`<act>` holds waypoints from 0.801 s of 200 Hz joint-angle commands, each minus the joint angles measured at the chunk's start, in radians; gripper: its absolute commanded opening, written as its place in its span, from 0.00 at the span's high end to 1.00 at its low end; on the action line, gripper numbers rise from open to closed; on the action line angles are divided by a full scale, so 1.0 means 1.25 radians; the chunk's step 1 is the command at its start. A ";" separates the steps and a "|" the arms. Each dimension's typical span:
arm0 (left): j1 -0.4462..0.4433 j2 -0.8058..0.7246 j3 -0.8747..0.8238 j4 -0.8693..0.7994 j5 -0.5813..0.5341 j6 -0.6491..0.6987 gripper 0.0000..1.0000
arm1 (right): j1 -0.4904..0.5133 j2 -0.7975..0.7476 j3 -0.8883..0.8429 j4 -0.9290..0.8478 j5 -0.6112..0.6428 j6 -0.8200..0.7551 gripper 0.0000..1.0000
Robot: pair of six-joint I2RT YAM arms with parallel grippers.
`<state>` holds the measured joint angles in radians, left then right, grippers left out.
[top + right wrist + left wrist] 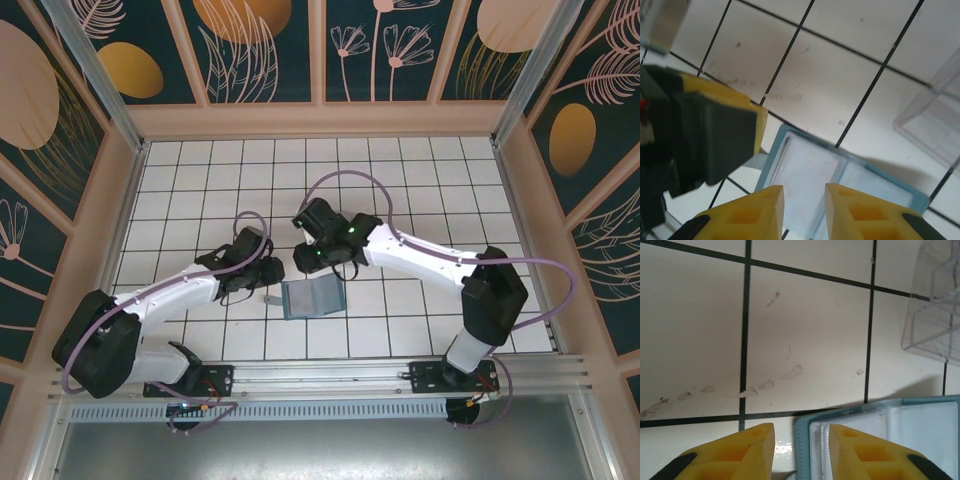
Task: Take the credit cards out of the card holder
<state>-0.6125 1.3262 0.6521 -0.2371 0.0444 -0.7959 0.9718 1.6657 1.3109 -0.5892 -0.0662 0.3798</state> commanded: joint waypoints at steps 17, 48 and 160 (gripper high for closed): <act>0.057 -0.024 -0.030 0.029 0.034 0.023 0.65 | 0.056 0.050 0.008 -0.053 0.023 0.106 0.70; 0.118 -0.063 -0.060 0.025 0.053 0.038 0.64 | 0.089 0.114 0.046 -0.090 0.057 0.142 0.69; 0.181 -0.123 -0.103 0.028 0.082 0.048 0.62 | 0.117 0.277 0.146 -0.145 0.101 0.166 0.59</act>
<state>-0.3923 1.1934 0.5400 -0.2153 0.1310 -0.7589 1.1069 1.9747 1.4548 -0.7200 0.0196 0.5617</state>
